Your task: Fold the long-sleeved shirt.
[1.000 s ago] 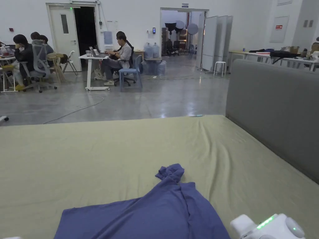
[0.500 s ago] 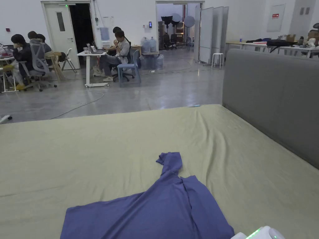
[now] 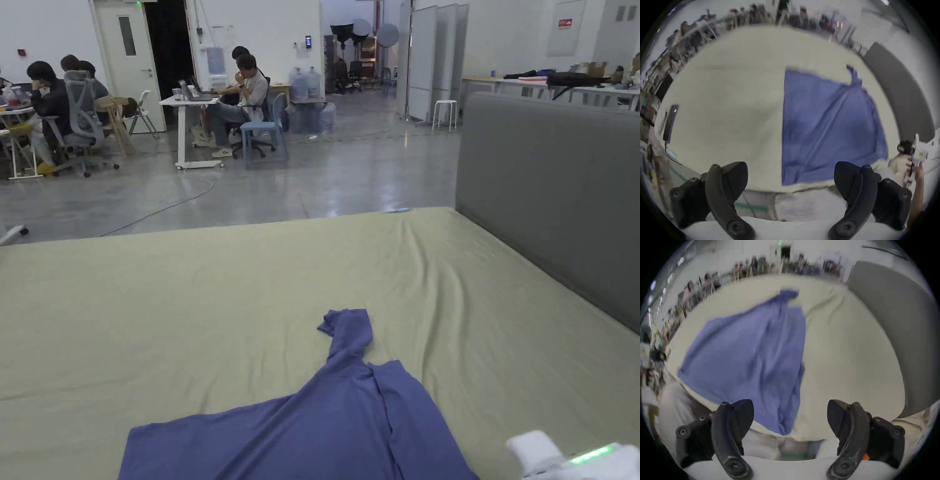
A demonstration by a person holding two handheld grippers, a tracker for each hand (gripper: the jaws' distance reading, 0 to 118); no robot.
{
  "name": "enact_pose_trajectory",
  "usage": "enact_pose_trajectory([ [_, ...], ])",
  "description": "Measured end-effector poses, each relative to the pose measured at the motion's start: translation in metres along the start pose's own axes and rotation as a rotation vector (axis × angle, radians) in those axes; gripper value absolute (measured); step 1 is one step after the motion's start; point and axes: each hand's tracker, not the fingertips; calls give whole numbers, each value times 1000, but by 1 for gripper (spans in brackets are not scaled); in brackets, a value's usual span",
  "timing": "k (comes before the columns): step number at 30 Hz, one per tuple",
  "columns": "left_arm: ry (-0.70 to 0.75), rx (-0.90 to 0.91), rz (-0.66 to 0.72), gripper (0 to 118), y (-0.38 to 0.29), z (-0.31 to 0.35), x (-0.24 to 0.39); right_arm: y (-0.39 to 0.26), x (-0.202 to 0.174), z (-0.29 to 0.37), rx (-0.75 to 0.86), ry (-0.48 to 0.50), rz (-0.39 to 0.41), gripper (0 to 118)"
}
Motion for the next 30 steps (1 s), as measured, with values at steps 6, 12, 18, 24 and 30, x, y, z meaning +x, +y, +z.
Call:
enact_pose_trajectory([
  [6,-103,79,50,66,7,29,30,21,4,43,119,237,-361,74],
  [12,-37,111,-88,0,24,-5,71,56,-30,-14,-6,132,-204,0],
  [18,31,125,-149,0,69,-39,81,213,-53,-119,44,126,-104,114],
  [24,-44,74,-151,0,101,-87,91,420,-56,-306,-39,99,-73,118],
  [30,-62,-4,-176,0,105,-131,80,474,-35,-453,-291,-81,-167,118],
])
